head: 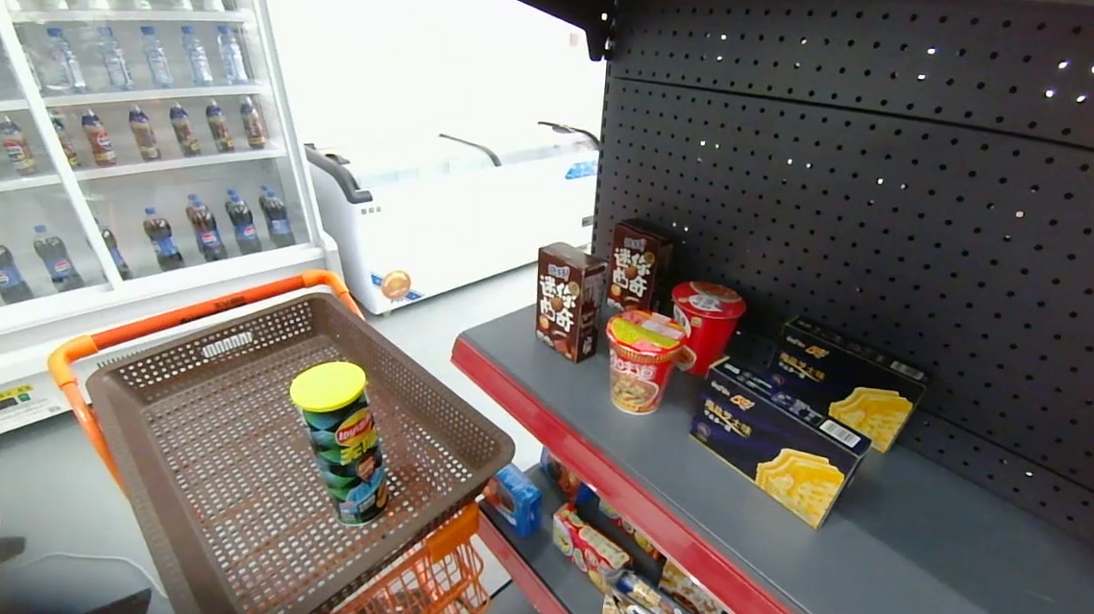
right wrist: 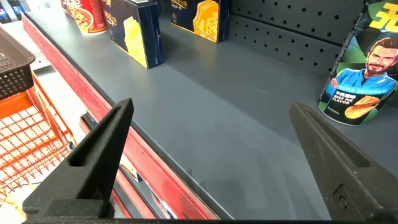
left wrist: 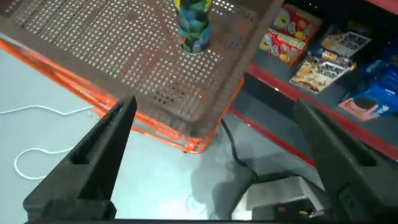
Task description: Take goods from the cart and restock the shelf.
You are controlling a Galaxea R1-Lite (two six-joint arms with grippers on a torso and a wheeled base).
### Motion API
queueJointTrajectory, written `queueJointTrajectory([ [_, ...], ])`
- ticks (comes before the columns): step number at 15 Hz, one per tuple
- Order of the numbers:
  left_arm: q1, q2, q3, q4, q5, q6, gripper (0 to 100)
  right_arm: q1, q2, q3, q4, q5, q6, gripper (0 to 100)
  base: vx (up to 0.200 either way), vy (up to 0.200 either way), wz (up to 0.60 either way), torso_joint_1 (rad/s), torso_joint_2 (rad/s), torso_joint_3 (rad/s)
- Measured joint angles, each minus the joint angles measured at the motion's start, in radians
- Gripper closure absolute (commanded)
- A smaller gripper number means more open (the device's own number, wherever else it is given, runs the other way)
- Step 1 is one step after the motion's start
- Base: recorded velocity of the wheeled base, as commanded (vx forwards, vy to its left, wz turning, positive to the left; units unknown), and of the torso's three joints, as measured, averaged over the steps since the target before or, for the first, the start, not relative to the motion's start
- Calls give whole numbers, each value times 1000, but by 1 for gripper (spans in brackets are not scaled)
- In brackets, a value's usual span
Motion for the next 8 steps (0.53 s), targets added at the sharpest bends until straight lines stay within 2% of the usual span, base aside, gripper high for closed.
queueJointTrajectory([
  [3, -12, 224, 11, -235, -9, -10, 0, 0, 0, 0, 0, 0, 0, 0, 0, 0, 0, 0, 0, 0],
  [6, -14, 462, 41, -535, -11, -11, 0, 1, 0, 0, 0, 0, 0, 0, 0, 0, 0, 0, 0, 0],
  [8, -16, 597, 68, -660, -12, -11, 0, 0, 0, 0, 0, 0, 0, 0, 0, 0, 0, 0, 0, 0],
])
